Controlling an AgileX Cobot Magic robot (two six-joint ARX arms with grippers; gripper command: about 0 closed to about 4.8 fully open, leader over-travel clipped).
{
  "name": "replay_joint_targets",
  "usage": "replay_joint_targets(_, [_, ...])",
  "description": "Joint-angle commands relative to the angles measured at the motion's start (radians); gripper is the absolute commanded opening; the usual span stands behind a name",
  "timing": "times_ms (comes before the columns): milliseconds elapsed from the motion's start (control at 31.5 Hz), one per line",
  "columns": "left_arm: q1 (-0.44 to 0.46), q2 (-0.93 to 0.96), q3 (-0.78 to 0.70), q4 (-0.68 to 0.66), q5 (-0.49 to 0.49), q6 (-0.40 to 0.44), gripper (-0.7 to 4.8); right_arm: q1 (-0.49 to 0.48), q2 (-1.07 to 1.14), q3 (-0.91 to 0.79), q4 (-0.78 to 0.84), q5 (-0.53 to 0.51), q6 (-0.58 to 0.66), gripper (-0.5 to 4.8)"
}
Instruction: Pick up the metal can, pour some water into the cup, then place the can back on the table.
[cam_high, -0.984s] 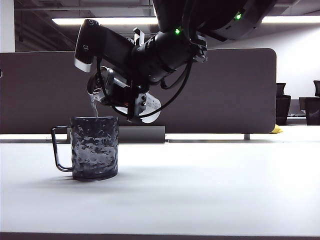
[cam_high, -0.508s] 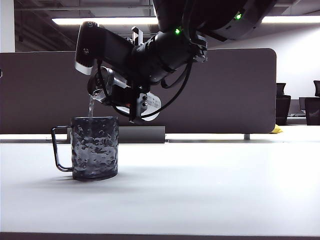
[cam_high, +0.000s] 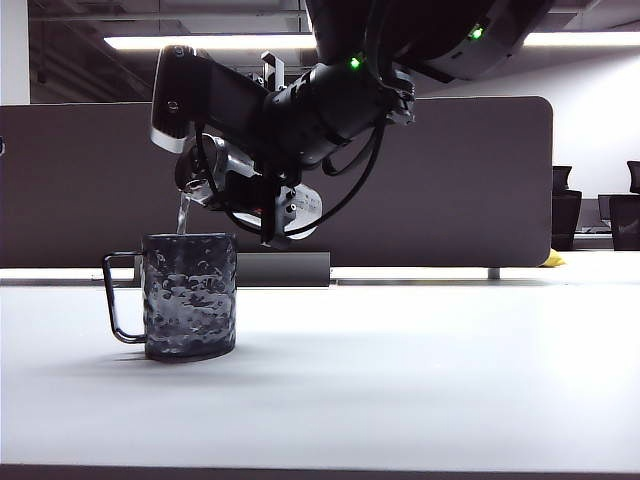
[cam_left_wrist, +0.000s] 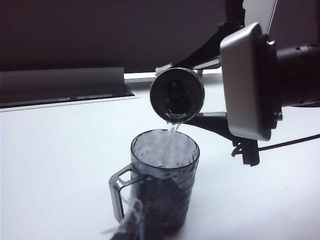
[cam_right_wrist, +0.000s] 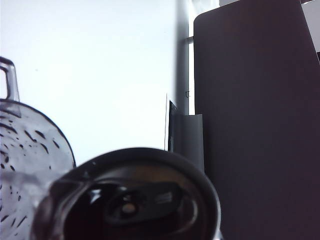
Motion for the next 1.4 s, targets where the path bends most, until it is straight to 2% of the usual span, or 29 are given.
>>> replay_joint_targets(32, [0.002, 0.001, 0.001, 0.012, 0.003, 0.001, -0.05, 0.003, -0.011, 0.01, 0.048, 0.0, -0.013, 2.42])
replay_joint_targets(1397, [0.002, 0.001, 0.001, 0.012, 0.004, 0.001, -0.05, 0.003, -0.012, 0.01, 0.049, 0.005, -0.024, 2.42])
